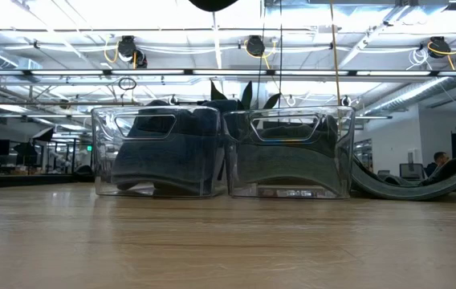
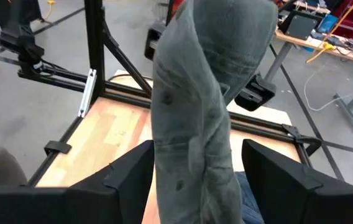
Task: Pick & Place hat
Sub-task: Put the bottom gray cap into the right transparent bin
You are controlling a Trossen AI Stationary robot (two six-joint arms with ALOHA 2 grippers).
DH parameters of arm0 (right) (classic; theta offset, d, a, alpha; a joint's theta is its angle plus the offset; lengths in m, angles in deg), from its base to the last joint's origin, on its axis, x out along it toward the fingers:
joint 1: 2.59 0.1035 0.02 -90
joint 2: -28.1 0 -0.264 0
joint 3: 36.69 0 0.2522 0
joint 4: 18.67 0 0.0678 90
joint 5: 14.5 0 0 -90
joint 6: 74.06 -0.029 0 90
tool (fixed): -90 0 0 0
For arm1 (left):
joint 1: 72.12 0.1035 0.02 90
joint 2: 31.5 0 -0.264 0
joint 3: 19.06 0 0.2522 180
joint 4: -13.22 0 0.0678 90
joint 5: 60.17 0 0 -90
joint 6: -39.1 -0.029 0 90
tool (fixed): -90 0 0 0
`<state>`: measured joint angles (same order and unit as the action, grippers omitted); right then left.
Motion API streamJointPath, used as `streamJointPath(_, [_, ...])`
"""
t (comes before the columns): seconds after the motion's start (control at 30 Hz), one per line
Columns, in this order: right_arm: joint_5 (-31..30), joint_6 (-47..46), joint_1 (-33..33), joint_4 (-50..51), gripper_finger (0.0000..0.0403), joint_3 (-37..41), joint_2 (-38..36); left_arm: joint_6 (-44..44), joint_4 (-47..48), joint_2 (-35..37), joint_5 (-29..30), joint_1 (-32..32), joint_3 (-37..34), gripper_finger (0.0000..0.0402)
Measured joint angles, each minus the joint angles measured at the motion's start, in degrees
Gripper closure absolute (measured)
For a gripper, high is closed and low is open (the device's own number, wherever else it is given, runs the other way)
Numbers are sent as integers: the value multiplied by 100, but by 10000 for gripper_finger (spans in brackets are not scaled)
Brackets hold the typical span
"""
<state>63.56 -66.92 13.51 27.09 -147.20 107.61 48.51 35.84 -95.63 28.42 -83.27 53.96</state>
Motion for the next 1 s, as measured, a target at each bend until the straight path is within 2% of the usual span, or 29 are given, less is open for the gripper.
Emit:
streamJointPath(0.13, [1, -59, 2, 1, 193, 0, -26, 4, 45, 0, 1, -54, 0, 394])
streamJointPath(0.23, [-1, -57, 0, -3, 227, 0, -35, 4, 41, 0, 2, -60, 0, 394])
streamJointPath(0.5, [-1, -108, 2, 107, 379, 0, -37, 88, 96, 0, -28, -58, 0, 392])
streamJointPath(0.53, [-1, -105, 5, 130, 387, 1, -54, 148, 95, 0, -28, -57, 0, 385])
streamJointPath(0.87, [-45, -348, 215, 729, 393, 2, -406, -53, 293, 22, -4, -55, 0, 280])
streamJointPath(1.0, [-450, -270, 459, 864, 393, 2, -484, -68, 505, 22, -2, 0, 0, 257])
